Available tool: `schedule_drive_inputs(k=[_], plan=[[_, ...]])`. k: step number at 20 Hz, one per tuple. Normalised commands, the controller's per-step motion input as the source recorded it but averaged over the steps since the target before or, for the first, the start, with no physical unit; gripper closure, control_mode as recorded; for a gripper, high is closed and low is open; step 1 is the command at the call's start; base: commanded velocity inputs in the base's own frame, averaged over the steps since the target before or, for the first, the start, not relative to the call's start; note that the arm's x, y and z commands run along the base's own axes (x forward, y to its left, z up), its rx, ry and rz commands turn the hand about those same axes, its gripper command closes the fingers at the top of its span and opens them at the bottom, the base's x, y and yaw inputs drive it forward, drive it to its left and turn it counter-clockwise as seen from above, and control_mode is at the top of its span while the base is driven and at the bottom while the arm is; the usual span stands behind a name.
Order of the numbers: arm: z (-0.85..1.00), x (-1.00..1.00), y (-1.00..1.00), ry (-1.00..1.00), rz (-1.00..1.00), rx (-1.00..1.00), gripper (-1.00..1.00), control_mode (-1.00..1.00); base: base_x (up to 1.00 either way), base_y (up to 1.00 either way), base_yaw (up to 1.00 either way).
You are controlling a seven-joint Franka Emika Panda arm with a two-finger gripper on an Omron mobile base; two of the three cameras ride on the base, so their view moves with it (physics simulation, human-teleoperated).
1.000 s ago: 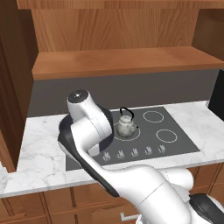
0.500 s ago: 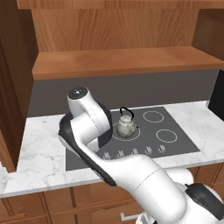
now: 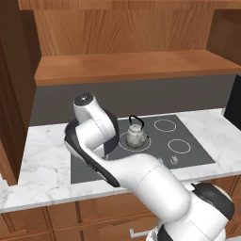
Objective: Pick the kettle from the cabinet and place it on a stove burner. Then pick the pot from the counter and place it on another stove burner. Finally, turn both burners on.
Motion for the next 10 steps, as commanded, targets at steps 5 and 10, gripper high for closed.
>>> schedule_drive_inputs(k=[5, 10], plan=[[-0.16, 0.42, 0.00, 0.00, 0.00, 0.00, 1.00, -1.00, 0.00, 0.00, 0.00], [-0.08, 0.28, 0.00, 0.05, 0.00, 0.00, 1.00, -1.00, 0.00, 0.00, 0.00]])
